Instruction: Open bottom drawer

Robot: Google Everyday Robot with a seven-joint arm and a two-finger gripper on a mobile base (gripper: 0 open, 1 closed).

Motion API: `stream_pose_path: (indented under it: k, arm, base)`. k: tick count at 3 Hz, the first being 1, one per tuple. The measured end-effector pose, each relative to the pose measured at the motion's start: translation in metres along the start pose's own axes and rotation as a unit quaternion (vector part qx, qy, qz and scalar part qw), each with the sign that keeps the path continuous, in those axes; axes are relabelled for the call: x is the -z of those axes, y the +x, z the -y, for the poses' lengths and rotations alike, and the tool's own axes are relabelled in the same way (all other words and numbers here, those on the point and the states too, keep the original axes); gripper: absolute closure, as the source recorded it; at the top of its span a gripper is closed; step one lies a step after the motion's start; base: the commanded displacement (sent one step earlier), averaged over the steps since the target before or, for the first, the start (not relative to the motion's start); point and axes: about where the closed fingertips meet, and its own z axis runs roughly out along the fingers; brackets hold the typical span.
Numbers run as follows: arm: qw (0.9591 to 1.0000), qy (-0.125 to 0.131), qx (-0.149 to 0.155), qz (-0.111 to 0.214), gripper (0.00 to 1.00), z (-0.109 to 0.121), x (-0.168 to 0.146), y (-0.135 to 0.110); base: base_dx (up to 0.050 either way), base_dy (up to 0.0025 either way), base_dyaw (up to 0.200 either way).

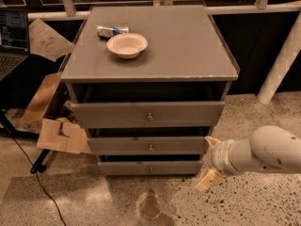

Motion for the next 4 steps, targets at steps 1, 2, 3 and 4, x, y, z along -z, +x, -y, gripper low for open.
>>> stream_pose_path:
  k: [1, 2, 3, 4]
  arm:
    - [0.9999, 0.012, -0.01, 0.003, 0.0, 0.0, -0.026, 0.021]
    - [0.9999, 0.001, -0.01, 0.012, 0.0, 0.002, -0.05, 0.038]
    - [0.9994, -0.023, -0.016, 0.019, 0.0, 0.003, -0.074, 0.05]
    - [0.9978, -0.059, -0.023, 0.021, 0.0, 0.004, -0.1, 0.061]
  base:
    - [0.0, 0.0, 0.0]
    - [0.0, 0.0, 0.0]
    - [0.0, 0.0, 0.0]
    - [0.0, 0.0, 0.0]
